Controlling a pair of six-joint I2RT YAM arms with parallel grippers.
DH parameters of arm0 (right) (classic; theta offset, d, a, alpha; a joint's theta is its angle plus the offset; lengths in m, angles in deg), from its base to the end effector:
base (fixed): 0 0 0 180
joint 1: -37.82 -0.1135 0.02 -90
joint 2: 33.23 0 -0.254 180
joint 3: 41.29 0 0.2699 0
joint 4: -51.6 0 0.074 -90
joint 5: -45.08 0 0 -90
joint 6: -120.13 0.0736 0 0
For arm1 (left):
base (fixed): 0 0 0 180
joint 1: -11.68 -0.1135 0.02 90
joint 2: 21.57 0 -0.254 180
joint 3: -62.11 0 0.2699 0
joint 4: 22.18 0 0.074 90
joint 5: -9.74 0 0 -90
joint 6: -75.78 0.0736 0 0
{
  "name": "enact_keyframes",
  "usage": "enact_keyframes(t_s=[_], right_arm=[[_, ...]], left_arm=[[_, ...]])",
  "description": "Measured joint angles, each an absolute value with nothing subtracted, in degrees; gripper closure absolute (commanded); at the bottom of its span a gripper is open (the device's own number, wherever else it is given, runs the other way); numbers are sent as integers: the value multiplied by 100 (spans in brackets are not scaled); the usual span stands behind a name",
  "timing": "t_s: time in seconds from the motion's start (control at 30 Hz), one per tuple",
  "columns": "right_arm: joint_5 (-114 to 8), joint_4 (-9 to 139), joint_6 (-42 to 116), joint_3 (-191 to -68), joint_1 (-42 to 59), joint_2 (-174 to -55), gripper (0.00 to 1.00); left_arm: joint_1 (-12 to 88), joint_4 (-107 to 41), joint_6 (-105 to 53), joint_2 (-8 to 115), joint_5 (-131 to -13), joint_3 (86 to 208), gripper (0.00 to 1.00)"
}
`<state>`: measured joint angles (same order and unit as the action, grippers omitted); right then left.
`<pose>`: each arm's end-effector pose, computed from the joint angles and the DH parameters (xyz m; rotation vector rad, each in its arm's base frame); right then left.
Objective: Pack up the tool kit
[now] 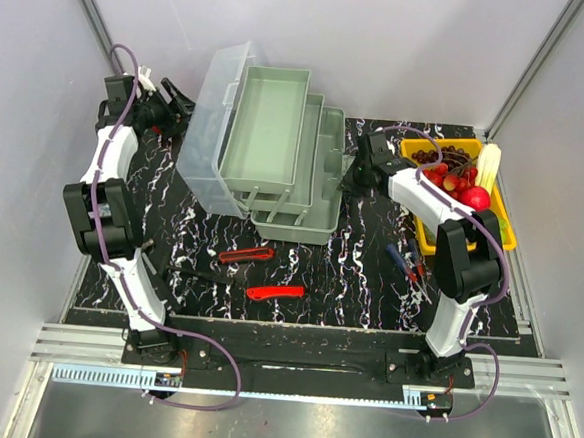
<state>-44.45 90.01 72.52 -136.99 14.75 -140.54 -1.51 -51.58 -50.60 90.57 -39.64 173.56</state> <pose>0.4187 0.1777 0.1886 0.4244 2.4713 0.4845 0.4958 0.0670 0.2804 -0.4640 2.0517 -0.9841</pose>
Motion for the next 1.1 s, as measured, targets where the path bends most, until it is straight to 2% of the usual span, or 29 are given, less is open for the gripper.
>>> enact_keyframes(t_s=[0.2,0.3,0.4,0.63,1.1], right_arm=[[-4449,8907,7292,-13605,1502,-14002,81],[-4447,8856,7307,-13548,1526,-13969,81],[-4447,8828,7311,-13522,1545,-13953,80],[-4445,8800,7331,-13495,1550,-13940,80],[-4465,8762,7364,-13467,1576,-13936,80]], left_arm=[[-156,-5676,-4713,9052,-4943,17354,20],[-166,-5869,-4621,9011,-5356,17330,24],[-166,-5963,-4529,8967,-5579,17326,28],[-166,-6044,-4238,8879,-6023,17186,48],[-166,-5816,-3998,8886,-6093,16626,63]])
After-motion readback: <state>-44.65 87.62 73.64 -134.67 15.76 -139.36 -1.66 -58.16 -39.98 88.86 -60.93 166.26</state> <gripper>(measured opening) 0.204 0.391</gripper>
